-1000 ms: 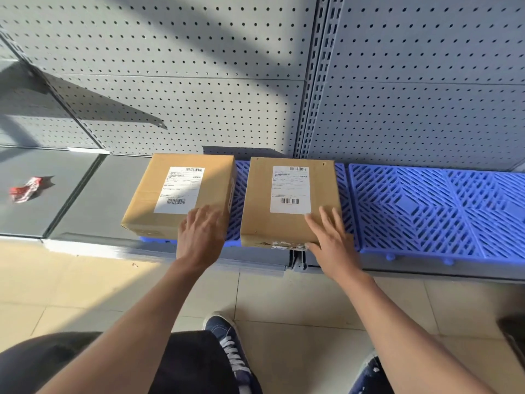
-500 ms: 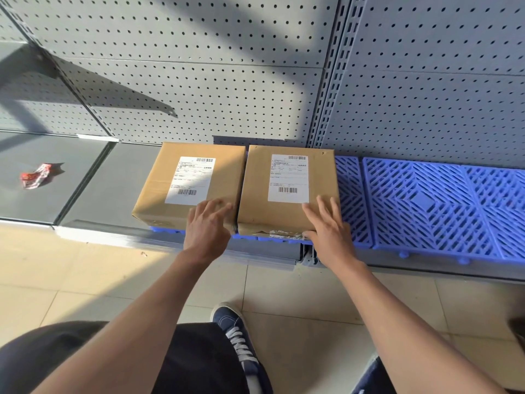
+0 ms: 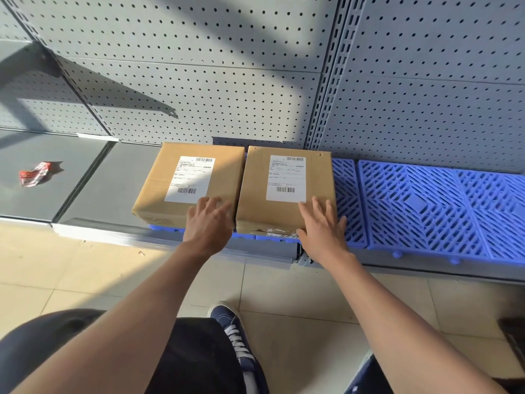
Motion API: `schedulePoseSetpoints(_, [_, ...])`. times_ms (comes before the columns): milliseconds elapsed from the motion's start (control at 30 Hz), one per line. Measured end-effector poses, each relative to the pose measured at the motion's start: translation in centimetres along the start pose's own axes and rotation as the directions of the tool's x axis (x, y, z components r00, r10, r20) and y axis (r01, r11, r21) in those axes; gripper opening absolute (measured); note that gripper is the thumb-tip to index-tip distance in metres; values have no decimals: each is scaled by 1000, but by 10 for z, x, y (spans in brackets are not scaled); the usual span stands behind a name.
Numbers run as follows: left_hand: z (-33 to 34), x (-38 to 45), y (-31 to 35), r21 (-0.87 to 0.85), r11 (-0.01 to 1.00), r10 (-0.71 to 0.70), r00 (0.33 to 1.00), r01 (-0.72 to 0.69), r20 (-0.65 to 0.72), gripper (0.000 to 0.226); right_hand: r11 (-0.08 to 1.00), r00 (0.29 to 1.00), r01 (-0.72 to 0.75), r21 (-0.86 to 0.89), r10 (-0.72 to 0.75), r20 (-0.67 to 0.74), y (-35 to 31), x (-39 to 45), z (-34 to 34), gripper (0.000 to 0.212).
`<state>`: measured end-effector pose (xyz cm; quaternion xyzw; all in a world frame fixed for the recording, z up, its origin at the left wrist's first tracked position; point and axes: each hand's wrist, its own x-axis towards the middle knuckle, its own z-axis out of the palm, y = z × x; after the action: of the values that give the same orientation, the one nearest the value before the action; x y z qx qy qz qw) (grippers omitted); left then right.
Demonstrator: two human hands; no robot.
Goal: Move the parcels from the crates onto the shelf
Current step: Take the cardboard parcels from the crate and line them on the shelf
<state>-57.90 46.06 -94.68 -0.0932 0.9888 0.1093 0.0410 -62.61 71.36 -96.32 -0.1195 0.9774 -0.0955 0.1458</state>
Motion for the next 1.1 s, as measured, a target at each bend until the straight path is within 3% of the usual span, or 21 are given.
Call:
schedulePoseSetpoints(433, [-79, -48, 128, 52, 948, 312, 950, -313, 24, 40, 994, 997, 49, 101, -43, -58, 29, -120, -101, 34])
schedulePoseSetpoints(733, [-144, -116, 263, 48, 832, 554, 830, -552, -62, 36, 983, 950, -139, 119, 166, -266, 108, -240, -179, 42])
schedulePoseSetpoints(900, [-162, -152, 335, 65, 736, 677, 732, -674, -77, 37, 946, 882, -256, 197, 312, -353, 146, -306, -204, 41])
schedulePoseSetpoints(1100, [-147, -182, 401, -35, 637, 767, 638, -770, -63, 39, 859, 779, -424, 288, 508, -367, 200, -379, -213, 43])
